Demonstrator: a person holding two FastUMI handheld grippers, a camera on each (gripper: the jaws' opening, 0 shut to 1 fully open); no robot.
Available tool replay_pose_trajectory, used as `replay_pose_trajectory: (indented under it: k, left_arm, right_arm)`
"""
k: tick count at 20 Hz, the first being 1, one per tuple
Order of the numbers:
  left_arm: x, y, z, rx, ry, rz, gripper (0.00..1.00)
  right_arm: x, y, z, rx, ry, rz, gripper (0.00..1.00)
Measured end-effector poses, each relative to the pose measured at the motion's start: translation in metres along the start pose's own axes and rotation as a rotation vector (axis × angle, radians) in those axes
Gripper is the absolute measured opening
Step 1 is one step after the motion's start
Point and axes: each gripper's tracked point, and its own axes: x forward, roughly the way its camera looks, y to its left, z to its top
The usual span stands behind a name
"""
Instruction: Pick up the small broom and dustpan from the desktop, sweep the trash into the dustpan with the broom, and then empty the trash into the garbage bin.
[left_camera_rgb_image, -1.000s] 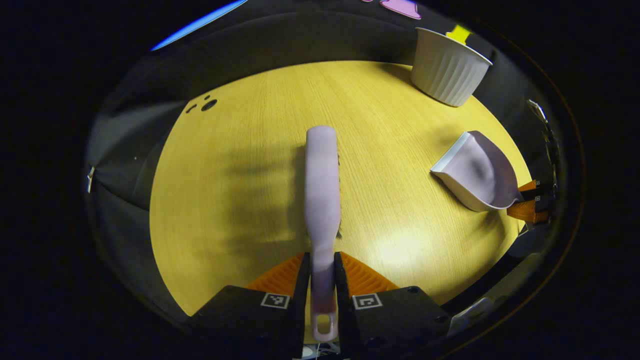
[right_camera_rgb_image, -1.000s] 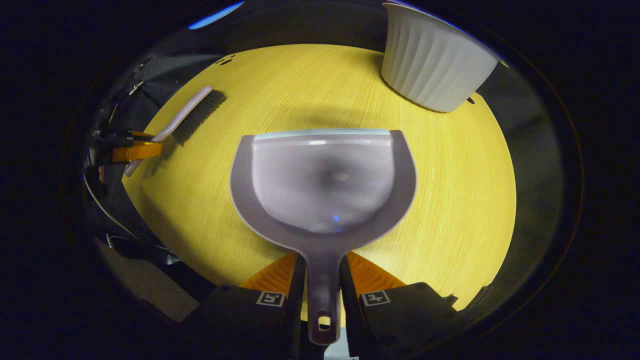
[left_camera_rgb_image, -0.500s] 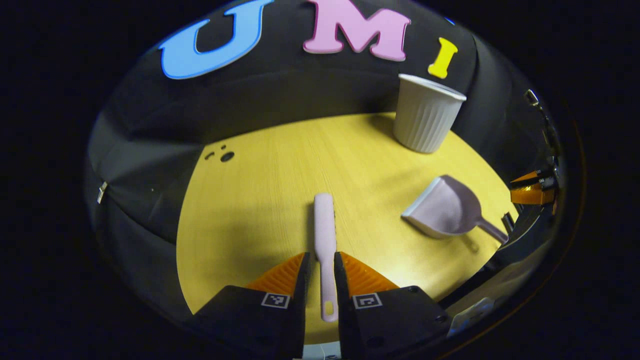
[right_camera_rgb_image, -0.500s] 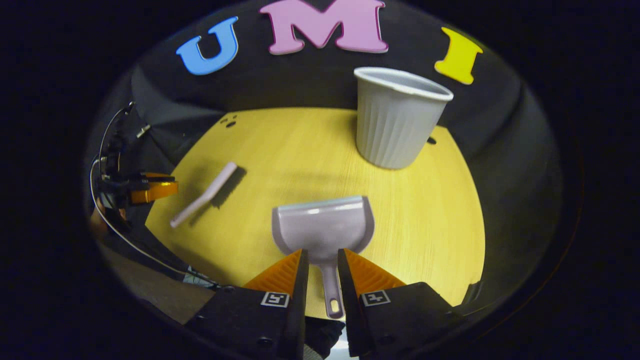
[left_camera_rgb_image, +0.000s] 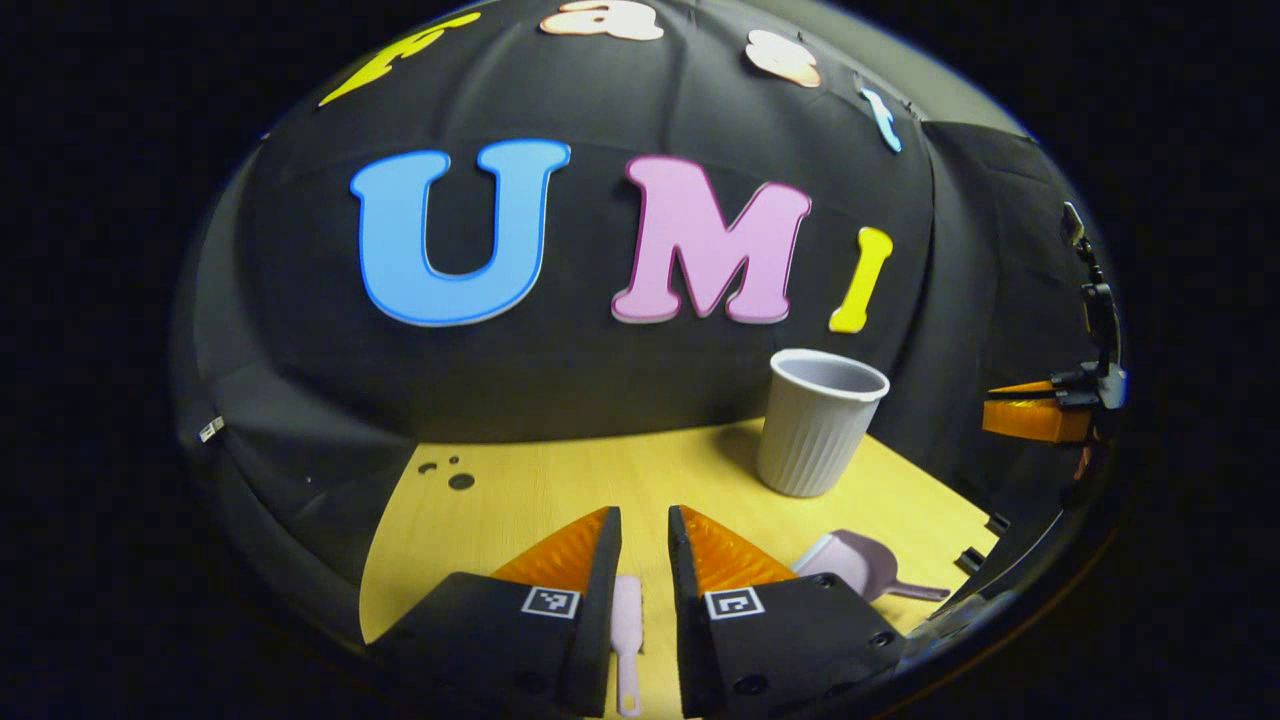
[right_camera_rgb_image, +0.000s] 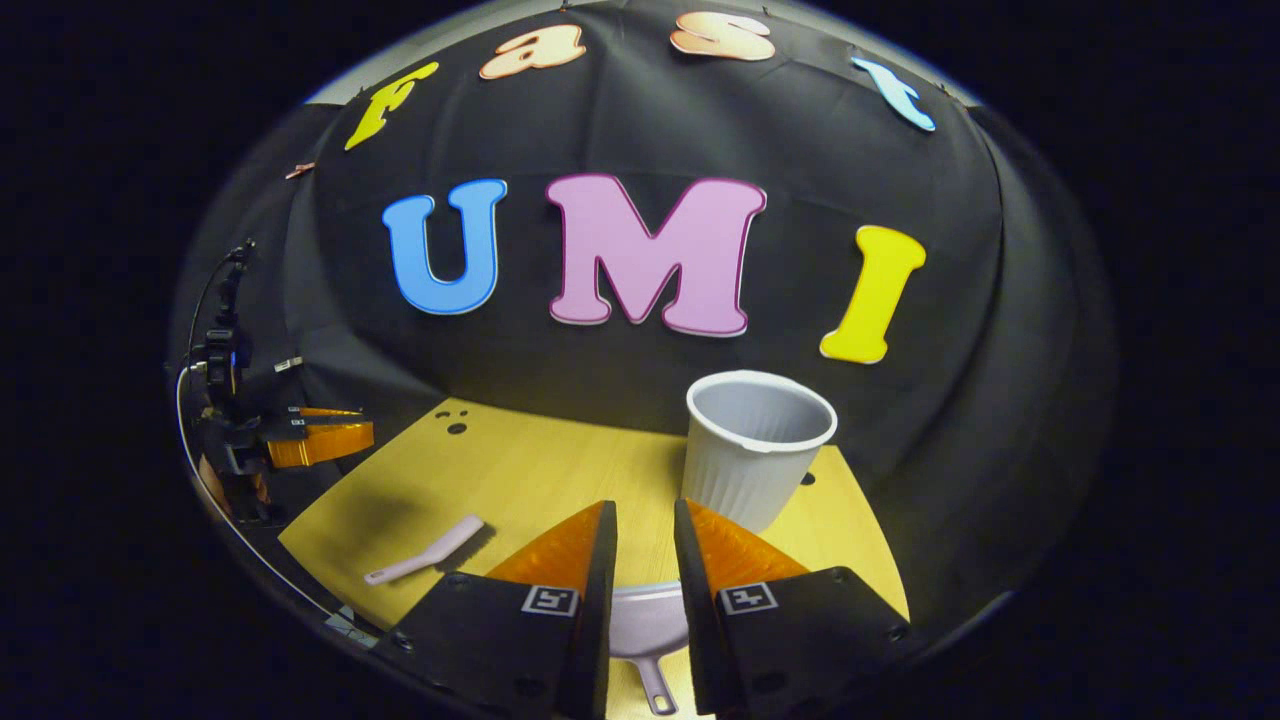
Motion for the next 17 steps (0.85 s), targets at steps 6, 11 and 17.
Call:
replay_pose_trajectory:
  k: [6,11,17]
  left_arm:
    - [-0.013,-0.011,0.026,0.030,-0.081,0.026,0.30]
    - [-0.013,-0.011,0.026,-0.009,-0.063,0.085,0.31]
    - [-0.012,-0.016,0.032,-0.004,-0.062,0.142,0.31]
  right_arm:
    - [0.001,-0.002,0.012,-0.016,-0.053,0.017,0.35]
    - [0.009,-0.012,0.013,-0.063,-0.064,0.061,0.35]
    - [0.012,-0.018,0.007,-0.060,-0.051,0.124,0.36]
